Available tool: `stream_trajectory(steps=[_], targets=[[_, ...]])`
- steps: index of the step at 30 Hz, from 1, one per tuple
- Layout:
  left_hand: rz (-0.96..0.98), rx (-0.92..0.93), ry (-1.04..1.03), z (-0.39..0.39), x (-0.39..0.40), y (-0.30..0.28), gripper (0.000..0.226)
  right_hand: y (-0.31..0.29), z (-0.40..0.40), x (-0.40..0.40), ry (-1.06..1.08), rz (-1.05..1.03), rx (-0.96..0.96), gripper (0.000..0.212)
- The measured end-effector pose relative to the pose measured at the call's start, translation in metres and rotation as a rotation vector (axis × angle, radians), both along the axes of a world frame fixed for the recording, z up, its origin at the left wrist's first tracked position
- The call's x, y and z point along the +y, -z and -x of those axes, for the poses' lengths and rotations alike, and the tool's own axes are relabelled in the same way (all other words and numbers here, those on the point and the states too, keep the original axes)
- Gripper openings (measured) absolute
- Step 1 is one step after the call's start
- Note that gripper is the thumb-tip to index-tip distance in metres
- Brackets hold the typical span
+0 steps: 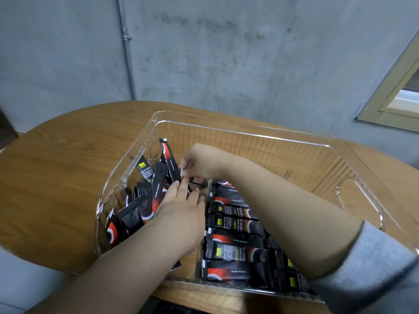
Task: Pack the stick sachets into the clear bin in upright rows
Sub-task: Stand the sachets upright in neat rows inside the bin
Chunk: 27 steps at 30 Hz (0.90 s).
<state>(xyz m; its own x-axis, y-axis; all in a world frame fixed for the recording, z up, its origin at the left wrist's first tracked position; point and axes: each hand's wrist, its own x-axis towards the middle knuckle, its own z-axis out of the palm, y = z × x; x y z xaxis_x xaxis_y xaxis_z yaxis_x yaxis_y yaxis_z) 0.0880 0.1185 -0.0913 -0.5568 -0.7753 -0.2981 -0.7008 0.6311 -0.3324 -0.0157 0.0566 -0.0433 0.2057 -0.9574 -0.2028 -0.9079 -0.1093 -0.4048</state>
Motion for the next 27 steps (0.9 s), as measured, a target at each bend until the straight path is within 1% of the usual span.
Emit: stream_trajectory(steps=[3, 6, 9, 10, 12, 13, 14, 16, 17, 20, 22, 23, 24, 25, 27], targets=[[0.004, 0.006, 0.009, -0.001, 0.001, -0.001, 0.062, -0.004, 0.0, 0.004, 0.019, 0.163, 0.005, 0.008], [0.007, -0.006, 0.012, 0.0, 0.002, -0.002, 0.065, -0.008, 0.002, 0.011, 0.062, 0.339, -0.054, 0.006], [-0.003, -0.023, -0.004, 0.001, 0.002, -0.003, 0.068, -0.015, 0.012, 0.024, 0.135, 0.451, -0.134, 0.012], [-0.007, -0.023, -0.009, 0.001, 0.002, -0.003, 0.069, -0.018, 0.016, 0.03, 0.168, 0.478, -0.179, 0.017], [-0.012, -0.017, -0.01, 0.001, 0.002, -0.002, 0.07, -0.023, 0.026, 0.043, 0.237, 0.49, -0.269, 0.033], [-0.012, -0.012, -0.008, 0.0, 0.002, -0.002, 0.07, -0.023, 0.031, 0.049, 0.272, 0.474, -0.295, 0.035], [-0.01, -0.002, -0.003, -0.001, 0.002, -0.001, 0.07, -0.022, 0.036, 0.056, 0.315, 0.457, -0.314, 0.03], [-0.002, 0.023, 0.001, -0.002, 0.002, 0.0, 0.067, -0.016, 0.047, 0.067, 0.419, 0.426, -0.332, 0.014], [0.002, 0.033, 0.0, -0.002, 0.001, 0.001, 0.066, -0.012, 0.053, 0.072, 0.466, 0.413, -0.331, 0.011], [0.008, 0.036, 0.004, -0.003, 0.001, 0.001, 0.065, 0.002, 0.069, 0.076, 0.619, 0.332, -0.388, 0.016], [0.013, 0.03, 0.005, -0.002, 0.001, 0.002, 0.065, 0.011, 0.075, 0.076, 0.7, 0.283, -0.415, 0.015], [0.014, 0.029, 0.002, -0.002, 0.001, 0.002, 0.065, 0.016, 0.076, 0.075, 0.716, 0.28, -0.381, 0.014], [0.013, 0.029, -0.002, -0.002, 0.001, 0.002, 0.065, 0.02, 0.075, 0.076, 0.712, 0.293, -0.286, 0.015], [0.012, 0.03, -0.006, -0.002, 0.001, 0.002, 0.065, 0.023, 0.074, 0.077, 0.692, 0.318, -0.135, 0.017], [0.014, 0.031, -0.005, -0.002, 0.002, 0.001, 0.064, 0.022, 0.071, 0.083, 0.623, 0.391, 0.227, 0.022]])
